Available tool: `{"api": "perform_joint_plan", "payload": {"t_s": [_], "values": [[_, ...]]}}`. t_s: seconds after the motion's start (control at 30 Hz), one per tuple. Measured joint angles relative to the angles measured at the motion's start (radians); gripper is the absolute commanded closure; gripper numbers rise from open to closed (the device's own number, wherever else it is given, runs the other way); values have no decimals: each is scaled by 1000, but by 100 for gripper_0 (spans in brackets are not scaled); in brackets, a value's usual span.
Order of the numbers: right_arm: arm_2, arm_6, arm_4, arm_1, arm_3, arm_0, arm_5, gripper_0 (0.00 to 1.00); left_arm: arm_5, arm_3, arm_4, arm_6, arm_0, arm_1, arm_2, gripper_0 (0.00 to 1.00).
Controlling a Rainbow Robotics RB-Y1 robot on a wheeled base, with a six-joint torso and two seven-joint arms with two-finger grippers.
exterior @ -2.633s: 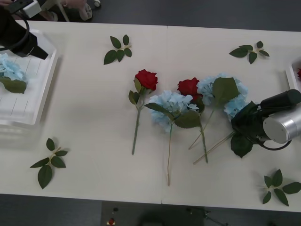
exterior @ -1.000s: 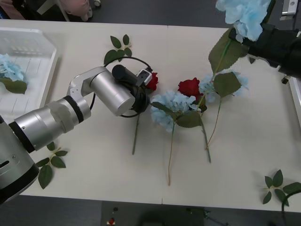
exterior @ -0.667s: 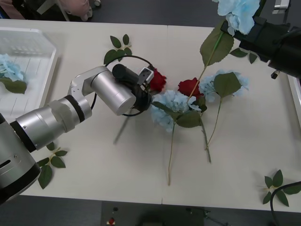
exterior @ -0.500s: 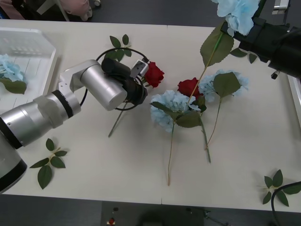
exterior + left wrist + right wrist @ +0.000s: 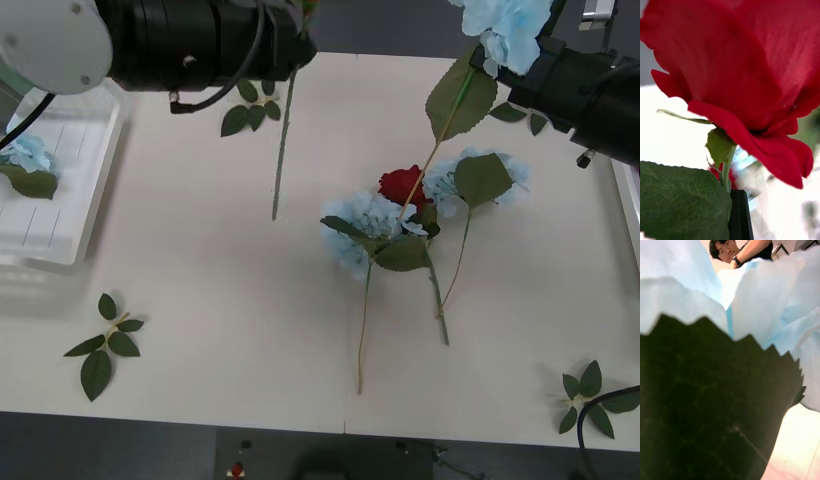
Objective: Put the red flowers into the right box and the blue flowers into the left box
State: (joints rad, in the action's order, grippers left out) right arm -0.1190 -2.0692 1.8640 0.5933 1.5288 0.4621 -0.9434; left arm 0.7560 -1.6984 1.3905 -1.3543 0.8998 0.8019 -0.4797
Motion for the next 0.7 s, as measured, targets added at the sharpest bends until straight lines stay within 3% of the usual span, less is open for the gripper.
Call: {"api": "perform_joint_plan", "payload": {"t_s": [0.13,0.33,0.47,0.7], "values": [[0,0,9,2,0,0,0,100,-65,-11,28,0,-21,-148,99,100],[2,0,31,36,-3,-3,16,100,-186,11,-140,0,-20,-330,61,100],[58,0,149,179,-79,-14,17,100,-213,64,-267,0,-20,-409,46,100],[286,0,276,496,-359,-15,11,100,-213,78,-272,0,-20,-418,46,100]]}}
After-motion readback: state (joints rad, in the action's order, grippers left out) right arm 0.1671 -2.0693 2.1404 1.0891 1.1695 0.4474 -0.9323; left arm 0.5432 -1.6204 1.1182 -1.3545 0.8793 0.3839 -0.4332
